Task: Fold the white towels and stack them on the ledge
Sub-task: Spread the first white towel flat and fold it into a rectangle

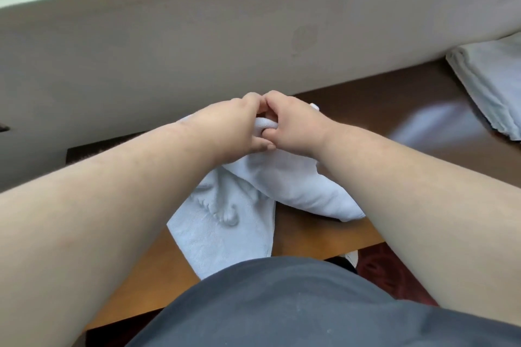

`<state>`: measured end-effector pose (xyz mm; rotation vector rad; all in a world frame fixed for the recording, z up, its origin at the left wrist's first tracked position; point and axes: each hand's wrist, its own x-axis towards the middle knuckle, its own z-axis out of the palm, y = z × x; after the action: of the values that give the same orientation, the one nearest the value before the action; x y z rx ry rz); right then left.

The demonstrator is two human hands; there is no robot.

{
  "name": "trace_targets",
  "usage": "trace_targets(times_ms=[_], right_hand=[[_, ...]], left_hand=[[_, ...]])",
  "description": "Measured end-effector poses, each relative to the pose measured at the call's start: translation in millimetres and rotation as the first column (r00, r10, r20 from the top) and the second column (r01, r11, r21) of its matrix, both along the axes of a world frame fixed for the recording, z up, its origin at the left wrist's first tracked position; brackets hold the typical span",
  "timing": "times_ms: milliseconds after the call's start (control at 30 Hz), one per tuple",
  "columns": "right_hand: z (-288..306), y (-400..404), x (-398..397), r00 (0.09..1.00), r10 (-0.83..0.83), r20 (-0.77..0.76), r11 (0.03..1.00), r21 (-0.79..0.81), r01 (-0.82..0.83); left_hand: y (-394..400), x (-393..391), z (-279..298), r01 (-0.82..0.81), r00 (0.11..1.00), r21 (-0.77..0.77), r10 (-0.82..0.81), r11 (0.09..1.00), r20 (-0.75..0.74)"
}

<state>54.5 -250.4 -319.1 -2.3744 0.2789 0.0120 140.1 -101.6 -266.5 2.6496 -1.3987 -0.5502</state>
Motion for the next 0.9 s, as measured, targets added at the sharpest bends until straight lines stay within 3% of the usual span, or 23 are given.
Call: trace_targets(times_ms=[100, 200, 267, 333, 400, 500, 600, 700, 767, 833, 900], right_hand=[[3, -26, -8, 0.996, 0.029, -0.085, 0.997, -0.063, -0.035], [-1, -67, -24, 0.928, 0.059, -0.369, 0.954, -0.254, -0.162], [-6, -89, -41, 0.906, -0.022, -0.422, 0.967, -0.239, -0.088], [-6, -102, -59, 0.933, -0.125, -0.337, 0.992, -0.052, 0.114], [-3, -107, -70, 0.956, -0.202, -0.214, 0.958, 0.160, 0.239], [7, -106, -74, 0.962, -0.266, -0.055, 0.846, 0.466, 0.261], [7, -121, -81, 0.931, -0.364, 0.004, 0.740, 0.609, 0.287], [-14, -144, -110, 0.951, -0.237, -0.197, 0.662, 0.684, 0.307], [-41, -151, -133, 0.922, -0.060, -0.382, 0.763, 0.578, 0.289], [-68, -151, -154, 0.856, -0.075, -0.511, 0.855, 0.408, 0.319], [-88, -155, -174, 0.813, -0.143, -0.565, 0.822, 0.390, 0.416]], left_hand=[[-19, 4, 3, 0.075, 0.994, 0.113, -0.083, 0.991, 0.068], [-25, 8, 3, 0.082, 0.995, 0.115, -0.087, 0.990, 0.039], [-30, 10, 2, 0.068, 0.996, 0.099, -0.073, 0.993, 0.042], [-40, 9, 2, 0.048, 0.997, 0.134, -0.054, 0.990, 0.046], [-59, 1, 5, 0.043, 0.999, 0.130, -0.043, 0.991, -0.008], [-100, -24, 9, 0.114, 0.987, 0.048, -0.108, 0.992, -0.119], [-141, -39, 15, 0.135, 0.988, -0.022, -0.136, 0.991, -0.075], [-169, -38, 21, 0.061, 0.988, -0.081, -0.072, 0.995, -0.135], [-185, -36, 20, 0.035, 0.987, -0.073, -0.046, 0.997, -0.155], [-202, -34, 17, 0.014, 0.987, -0.059, -0.024, 0.998, -0.161], [-221, -30, 12, 0.005, 0.989, -0.038, -0.010, 0.999, -0.148]])
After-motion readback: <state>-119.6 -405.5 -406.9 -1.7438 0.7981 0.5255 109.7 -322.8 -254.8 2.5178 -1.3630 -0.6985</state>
